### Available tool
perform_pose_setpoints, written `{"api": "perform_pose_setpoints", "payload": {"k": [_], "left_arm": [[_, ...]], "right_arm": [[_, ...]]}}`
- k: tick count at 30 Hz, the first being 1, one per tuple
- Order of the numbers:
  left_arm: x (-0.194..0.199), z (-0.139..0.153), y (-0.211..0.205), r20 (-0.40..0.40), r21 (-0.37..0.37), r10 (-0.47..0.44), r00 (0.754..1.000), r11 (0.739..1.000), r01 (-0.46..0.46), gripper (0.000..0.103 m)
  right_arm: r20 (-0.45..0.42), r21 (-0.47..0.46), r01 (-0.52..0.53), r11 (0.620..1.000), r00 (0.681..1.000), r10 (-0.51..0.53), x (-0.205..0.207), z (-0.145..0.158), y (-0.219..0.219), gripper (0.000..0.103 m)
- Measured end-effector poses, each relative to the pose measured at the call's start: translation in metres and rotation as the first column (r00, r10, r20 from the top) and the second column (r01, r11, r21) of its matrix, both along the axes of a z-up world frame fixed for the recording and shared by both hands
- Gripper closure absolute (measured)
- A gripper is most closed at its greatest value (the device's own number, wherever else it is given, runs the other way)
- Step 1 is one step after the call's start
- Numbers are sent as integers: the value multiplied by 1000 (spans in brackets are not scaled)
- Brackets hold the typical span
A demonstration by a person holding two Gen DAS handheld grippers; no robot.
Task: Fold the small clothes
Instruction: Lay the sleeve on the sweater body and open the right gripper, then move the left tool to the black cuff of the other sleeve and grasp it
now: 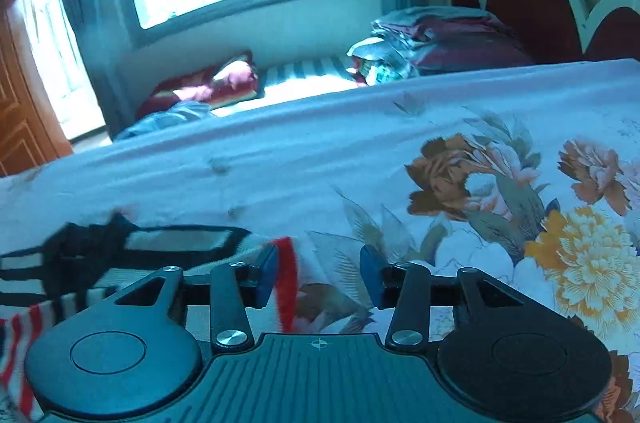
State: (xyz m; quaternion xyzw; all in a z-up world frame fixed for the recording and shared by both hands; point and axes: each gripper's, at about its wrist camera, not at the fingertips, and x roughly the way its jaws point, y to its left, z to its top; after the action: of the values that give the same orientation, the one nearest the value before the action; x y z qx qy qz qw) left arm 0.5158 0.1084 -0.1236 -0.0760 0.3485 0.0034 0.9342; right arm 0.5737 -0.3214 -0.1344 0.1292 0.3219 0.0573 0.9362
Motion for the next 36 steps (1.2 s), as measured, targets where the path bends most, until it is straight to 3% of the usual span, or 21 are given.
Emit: {"api": "perform_pose_setpoints", "payload": {"k": [1,3,7,10,11,13,15,19,24,27,30,33,34,36], "left_arm": [[2,4,-7,8,-36,-42,999,998,42,41],[13,6,-38,-1,-76,-148,989,986,148,45],[37,-5,-117,-12,-5,-331,944,944,331,44],[54,-24,-144,-69,42,-371,926,926,374,44],[55,-28,-142,-76,72,-364,928,926,369,45],[52,-31,-127,-74,105,-334,940,935,340,44],[46,-33,-112,-72,120,-334,940,932,341,44],[43,-31,-108,-70,147,-345,936,924,352,44],[45,-20,-115,-76,145,-320,944,933,328,44],[31,-9,-121,-32,102,-348,937,931,350,43],[30,-27,-138,-120,122,-368,922,916,382,42],[30,-27,-137,-119,111,-347,930,927,360,41],[28,-21,-136,-115,106,-337,935,931,349,47],[15,-11,-134,-69,106,-350,934,928,356,45]], "right_arm": [[-5,36,-57,998,998,57,-2,3,5,62],[-12,17,-203,979,979,204,-5,4,35,78],[-29,-68,-395,916,918,394,-5,-6,103,79],[-43,-120,-474,872,880,472,0,-16,123,79],[-49,-173,-461,870,887,460,4,-20,120,79],[-60,-253,-327,910,944,323,20,-26,96,79],[-96,-226,-206,952,977,189,43,-33,55,79],[-130,-169,-197,966,976,176,60,-39,28,78],[-142,-222,-206,953,974,177,56,-29,36,78],[-112,-211,-229,950,971,209,30,-9,43,79],[-182,-228,-284,931,952,245,14,-24,59,79],[-174,-244,-261,934,959,223,9,-24,62,79],[-183,-240,-255,937,960,214,7,-19,62,79],[-170,-218,-260,941,959,226,-11,-8,59,79]]}}
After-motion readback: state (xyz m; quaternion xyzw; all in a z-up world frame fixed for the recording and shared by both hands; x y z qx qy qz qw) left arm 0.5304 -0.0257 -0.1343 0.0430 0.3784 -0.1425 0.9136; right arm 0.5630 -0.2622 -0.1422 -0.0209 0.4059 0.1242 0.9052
